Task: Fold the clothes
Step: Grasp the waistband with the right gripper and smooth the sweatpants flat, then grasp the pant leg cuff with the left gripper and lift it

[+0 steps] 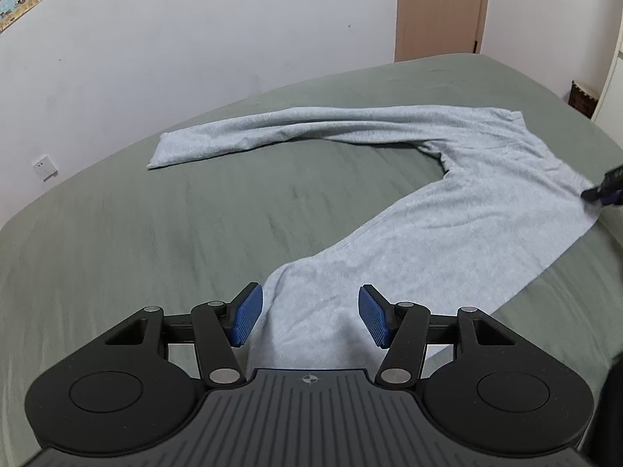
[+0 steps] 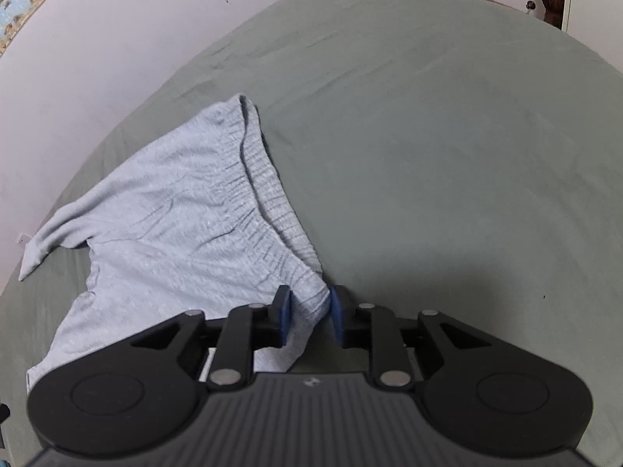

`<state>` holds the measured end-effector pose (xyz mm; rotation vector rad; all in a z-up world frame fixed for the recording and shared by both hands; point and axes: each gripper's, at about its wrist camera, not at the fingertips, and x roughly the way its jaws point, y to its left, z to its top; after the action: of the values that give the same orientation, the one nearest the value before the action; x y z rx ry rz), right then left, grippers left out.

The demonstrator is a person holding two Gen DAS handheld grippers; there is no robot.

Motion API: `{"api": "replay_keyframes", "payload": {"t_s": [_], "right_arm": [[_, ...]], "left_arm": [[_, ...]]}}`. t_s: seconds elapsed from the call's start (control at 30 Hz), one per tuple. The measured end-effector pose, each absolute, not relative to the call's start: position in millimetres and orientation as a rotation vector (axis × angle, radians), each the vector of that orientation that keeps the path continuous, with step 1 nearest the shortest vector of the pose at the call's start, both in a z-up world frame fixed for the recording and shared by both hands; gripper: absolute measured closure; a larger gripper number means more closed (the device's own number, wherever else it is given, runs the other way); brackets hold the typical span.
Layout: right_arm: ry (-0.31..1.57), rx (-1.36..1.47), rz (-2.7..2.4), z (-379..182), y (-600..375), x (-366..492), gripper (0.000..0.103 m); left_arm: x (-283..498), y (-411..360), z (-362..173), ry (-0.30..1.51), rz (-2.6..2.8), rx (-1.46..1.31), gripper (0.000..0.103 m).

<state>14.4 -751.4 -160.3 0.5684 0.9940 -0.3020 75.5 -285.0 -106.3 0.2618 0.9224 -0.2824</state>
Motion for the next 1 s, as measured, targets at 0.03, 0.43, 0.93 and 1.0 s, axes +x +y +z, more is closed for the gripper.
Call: {"api": "replay_keyframes", "payload": {"t_s": [0.03,0.43,0.93,1.0], "right_arm": [[0.979,0.572,-0.300,-153,-751,11,0.060],[0.999,0.553,-0.234,-142,-714,-4,0.057],[1.013,0.518,-0.203,-136,-685,-1,0.057],[1.015,0.520,-0.206,-136,-685,-2,0.057]], "left_arm": [[75,-279,-108,0.927,-0.273,0.258,0.049],[52,-224,-134,1.030,-0.250,0.287,0.049],[38,-212,-172,1.063,-0.347,0.185,0.056],[38,-212,-174,1.072,-0.343,0.160,0.057]]}}
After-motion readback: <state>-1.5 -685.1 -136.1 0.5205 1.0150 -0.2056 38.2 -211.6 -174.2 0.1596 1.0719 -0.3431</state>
